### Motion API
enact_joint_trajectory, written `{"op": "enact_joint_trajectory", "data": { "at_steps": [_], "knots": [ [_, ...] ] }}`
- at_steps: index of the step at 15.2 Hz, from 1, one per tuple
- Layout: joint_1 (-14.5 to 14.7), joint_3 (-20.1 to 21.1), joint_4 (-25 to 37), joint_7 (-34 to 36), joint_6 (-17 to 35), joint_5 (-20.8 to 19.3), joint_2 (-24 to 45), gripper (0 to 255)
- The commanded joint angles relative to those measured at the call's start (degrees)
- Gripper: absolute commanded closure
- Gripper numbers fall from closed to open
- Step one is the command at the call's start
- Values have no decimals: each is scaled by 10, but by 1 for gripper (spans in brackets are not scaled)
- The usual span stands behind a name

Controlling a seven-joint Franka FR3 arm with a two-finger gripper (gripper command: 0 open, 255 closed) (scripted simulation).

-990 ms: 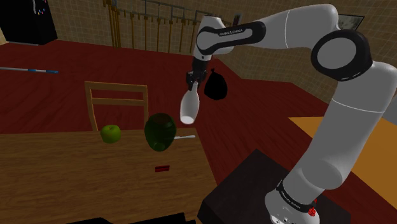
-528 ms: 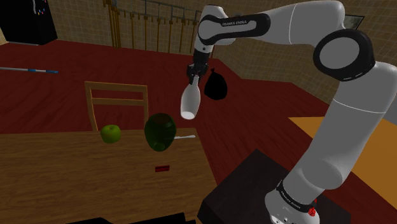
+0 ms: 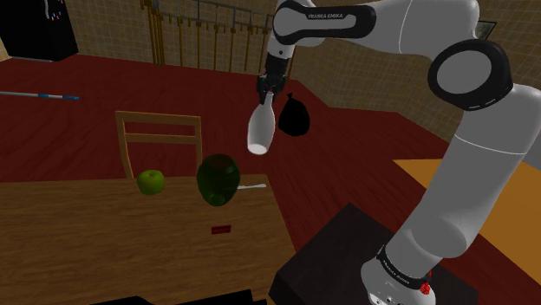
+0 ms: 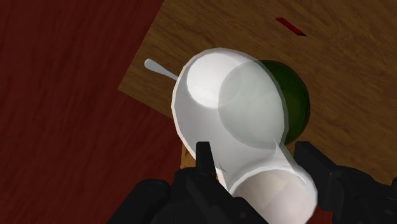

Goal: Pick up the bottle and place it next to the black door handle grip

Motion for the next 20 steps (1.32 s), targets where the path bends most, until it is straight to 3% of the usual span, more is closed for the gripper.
{"op": "enact_joint_trajectory", "data": {
  "at_steps": [1,3,11,20],
  "knots": [
    [-1,0,18,-1,-16,0,2,255],
    [-1,0,30,-1,-27,0,3,255],
    [58,42,-8,102,-17,-11,-26,255],
    [125,93,6,222,-20,-28,-15,255]
  ]
}}
